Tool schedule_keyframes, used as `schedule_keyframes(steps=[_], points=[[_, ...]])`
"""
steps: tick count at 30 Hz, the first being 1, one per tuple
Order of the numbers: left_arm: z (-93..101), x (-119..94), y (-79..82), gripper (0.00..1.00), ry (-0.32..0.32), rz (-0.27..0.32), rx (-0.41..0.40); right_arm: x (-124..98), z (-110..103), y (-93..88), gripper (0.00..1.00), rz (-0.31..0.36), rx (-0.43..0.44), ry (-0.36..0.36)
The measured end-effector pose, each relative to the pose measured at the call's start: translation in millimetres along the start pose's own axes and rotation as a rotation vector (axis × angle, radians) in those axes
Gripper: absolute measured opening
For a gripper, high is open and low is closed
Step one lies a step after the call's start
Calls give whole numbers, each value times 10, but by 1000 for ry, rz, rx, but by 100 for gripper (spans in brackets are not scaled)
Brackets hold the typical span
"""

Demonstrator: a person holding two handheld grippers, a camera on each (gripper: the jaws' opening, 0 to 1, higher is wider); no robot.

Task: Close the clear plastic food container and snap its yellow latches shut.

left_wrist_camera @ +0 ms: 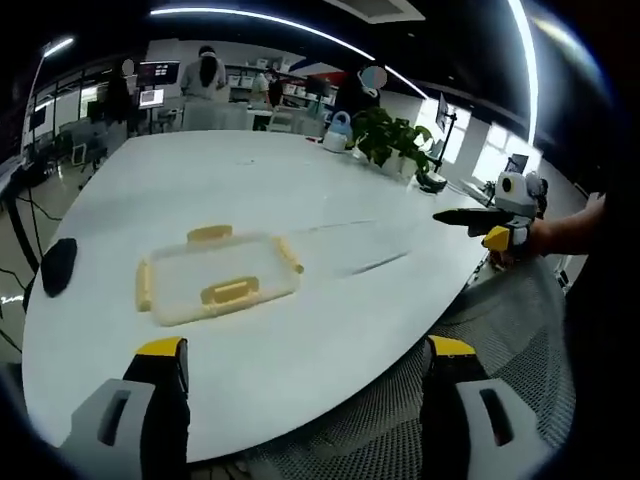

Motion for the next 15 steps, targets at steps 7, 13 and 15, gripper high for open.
schedule_keyframes(steps=[7, 13, 15], points=[[-50, 23, 46, 97, -12, -6, 17, 62, -6, 75, 87, 6, -16, 18], [-58, 52, 65, 96, -34, -17, 41, 106, -10, 172, 86, 12, -29, 31], [-60, 58, 74, 95, -45, -21, 45, 131, -6, 214, 85, 10, -43, 30]])
Point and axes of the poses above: the point that each gripper's makers call its tool centre point, and the gripper's own axes: x roughly forward along the fingers, z roughly to its right, y roughly out of its top, the point moved 9 cm from there along -x, roughly backward along the fingers, and after that the axes turned 11 degrees about y, right-handed, at the moved point
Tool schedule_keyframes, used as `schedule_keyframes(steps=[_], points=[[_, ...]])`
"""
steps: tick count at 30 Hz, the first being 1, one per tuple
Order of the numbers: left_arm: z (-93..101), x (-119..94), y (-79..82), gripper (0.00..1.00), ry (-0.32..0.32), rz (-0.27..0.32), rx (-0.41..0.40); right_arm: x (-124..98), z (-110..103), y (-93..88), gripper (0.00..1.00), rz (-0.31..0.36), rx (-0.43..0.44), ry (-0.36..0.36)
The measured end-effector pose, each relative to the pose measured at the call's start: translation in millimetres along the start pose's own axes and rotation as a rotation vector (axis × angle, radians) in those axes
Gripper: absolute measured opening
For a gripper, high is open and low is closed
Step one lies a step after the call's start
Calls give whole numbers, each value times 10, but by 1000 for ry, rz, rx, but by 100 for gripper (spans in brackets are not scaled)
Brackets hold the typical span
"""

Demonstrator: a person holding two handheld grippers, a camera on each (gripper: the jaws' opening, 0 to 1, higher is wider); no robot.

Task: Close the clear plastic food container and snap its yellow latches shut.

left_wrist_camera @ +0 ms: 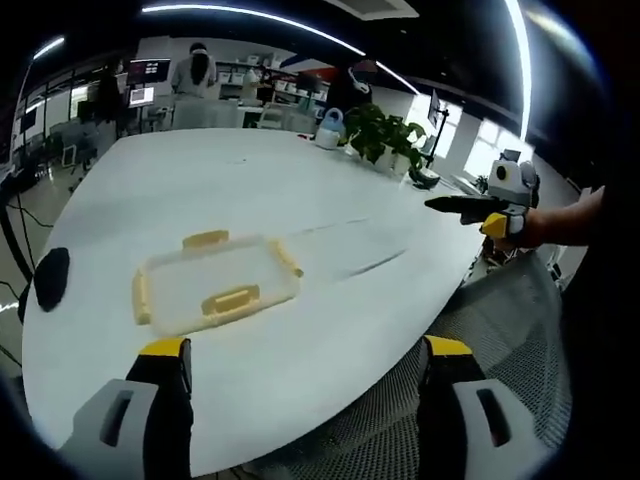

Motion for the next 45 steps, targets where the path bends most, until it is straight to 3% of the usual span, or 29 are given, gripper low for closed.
schedule_keyframes(steps=[3, 12, 21, 45], points=[[-24, 16, -5, 94, -1, -16, 45, 50, 1, 75, 84, -1, -17, 4], [-110, 40, 25, 92, -5, -20, 42, 284, -55, 162, 82, -41, -70, 66], [-189, 42, 33, 88, -20, -54, 88, 424, -65, 197, 81, -62, -94, 91], [-632, 194, 250, 86, -64, -125, 228, 773, 64, 329, 81, -121, -160, 129]])
Point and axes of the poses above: the point that each gripper's makers call its tool centre point, and the gripper's own axes: x roughly forward along the fingers, z roughly to its right, y roughly out of its top, the point moved 9 cm from there along -x, roughly backward along the fingers, and after that the axes turned 11 degrees about y, right-handed, at the moved point
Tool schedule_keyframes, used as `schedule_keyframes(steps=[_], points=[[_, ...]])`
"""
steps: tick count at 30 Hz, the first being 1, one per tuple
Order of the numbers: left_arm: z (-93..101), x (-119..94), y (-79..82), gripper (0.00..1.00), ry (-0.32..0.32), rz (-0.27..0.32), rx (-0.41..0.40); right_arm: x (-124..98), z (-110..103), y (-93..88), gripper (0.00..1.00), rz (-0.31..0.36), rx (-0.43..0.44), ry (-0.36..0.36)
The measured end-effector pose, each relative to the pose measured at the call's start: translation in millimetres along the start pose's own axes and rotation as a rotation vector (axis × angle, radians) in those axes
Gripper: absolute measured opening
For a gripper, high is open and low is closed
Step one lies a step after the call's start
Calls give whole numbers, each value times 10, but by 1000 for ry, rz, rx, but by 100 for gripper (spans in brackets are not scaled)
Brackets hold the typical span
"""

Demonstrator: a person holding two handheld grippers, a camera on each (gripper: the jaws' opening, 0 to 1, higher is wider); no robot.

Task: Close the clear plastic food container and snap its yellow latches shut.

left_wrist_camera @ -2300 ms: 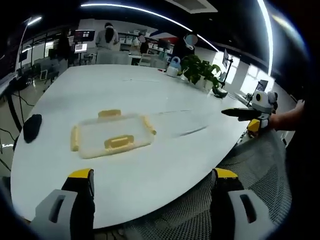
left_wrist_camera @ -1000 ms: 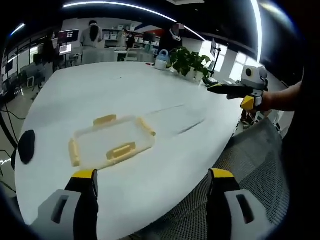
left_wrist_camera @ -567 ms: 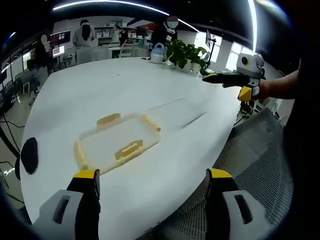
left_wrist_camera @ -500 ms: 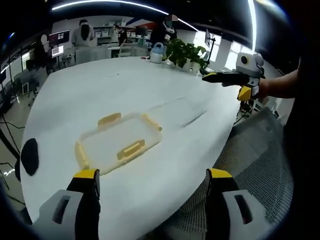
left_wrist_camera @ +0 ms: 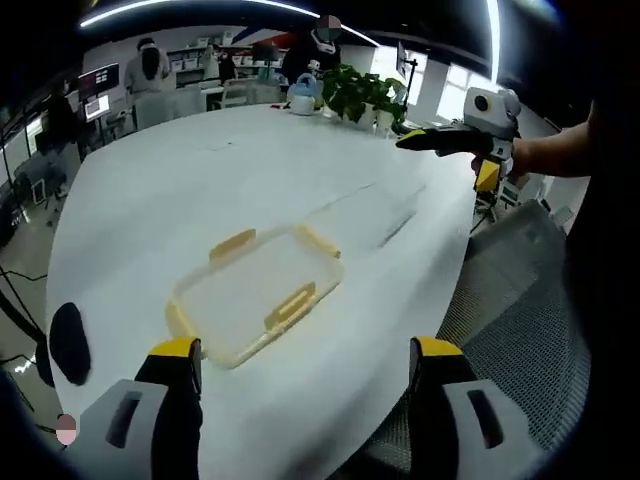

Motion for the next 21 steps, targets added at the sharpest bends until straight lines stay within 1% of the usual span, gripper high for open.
schedule_keyframes(steps=[7, 9, 10, 13, 16, 21], points=[[-62, 21, -12, 84, -22, -20, 43, 93, 35, 36, 80, -36, -32, 25], [-92, 35, -27, 83, -25, -29, 41, 116, 52, 38, 78, -67, -52, 27], [-101, 40, -32, 83, -25, -32, 40, 135, 56, 48, 77, -73, -64, 31], [-133, 52, -35, 83, -26, -35, 42, 173, 64, 70, 77, -73, -63, 37], [-174, 63, -24, 83, -29, -40, 51, 224, 63, 89, 75, -74, -85, 54], [-249, 86, -10, 83, -36, -53, 75, 316, 75, 94, 76, -97, -93, 74]])
Point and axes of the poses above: the point that each gripper's makers call its tool centre point, and the gripper's own axes: x roughly forward along the fingers, z roughly to its right, y roughly out of its top, the point moved 9 cm from there along -x, roughly backward along the fingers, and after that the axes turned 11 degrees about y, right-handed, at the moved point
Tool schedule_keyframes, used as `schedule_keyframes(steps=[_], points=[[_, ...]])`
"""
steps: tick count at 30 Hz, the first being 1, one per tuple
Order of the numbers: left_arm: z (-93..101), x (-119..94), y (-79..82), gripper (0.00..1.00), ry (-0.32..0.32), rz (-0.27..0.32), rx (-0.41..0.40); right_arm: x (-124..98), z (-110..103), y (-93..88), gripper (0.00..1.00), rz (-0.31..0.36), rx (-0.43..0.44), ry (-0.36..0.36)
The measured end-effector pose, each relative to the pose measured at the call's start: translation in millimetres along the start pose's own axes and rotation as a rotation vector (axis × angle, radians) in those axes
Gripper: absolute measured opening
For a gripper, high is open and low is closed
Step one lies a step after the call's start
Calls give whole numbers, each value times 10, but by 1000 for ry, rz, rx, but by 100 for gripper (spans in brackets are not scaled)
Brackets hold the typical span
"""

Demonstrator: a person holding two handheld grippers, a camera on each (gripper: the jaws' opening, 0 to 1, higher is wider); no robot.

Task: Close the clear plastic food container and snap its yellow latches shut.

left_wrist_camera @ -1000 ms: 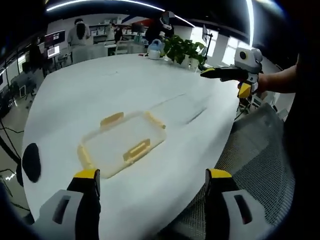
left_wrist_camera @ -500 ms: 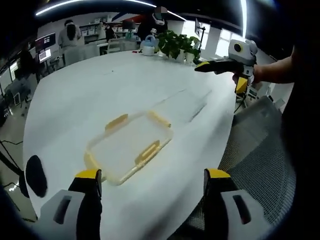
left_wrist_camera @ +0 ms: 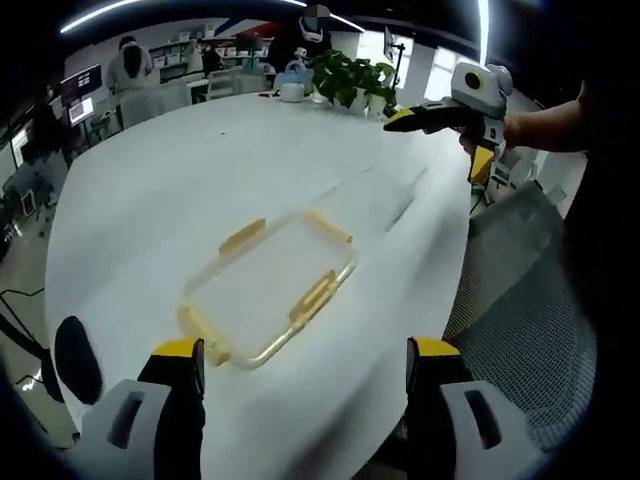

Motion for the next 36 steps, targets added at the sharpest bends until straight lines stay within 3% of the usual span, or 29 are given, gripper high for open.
schedule_keyframes(steps=[20, 24, 30, 36], points=[[-193, 128, 139, 81, -61, -74, 127, 129, 136, -18, 75, -99, -57, 53], [-228, 141, 129, 81, -71, -100, 164, 155, 153, 9, 75, -93, -55, 55], [-286, 175, 89, 80, -96, -150, 255, 268, 185, -42, 73, -175, -108, 86], [-319, 198, 67, 79, -100, -167, 294, 404, 216, -34, 69, -243, -149, 106]])
Point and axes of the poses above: the point that each gripper's makers call its tool centre point, and the gripper's own axes: x roughly forward along the fingers, z roughly to its right, y roughly out of its top, the point moved 9 cm from there along -x, roughly backward along the fingers, and after that the axes turned 11 degrees about y, right-handed, at the moved point
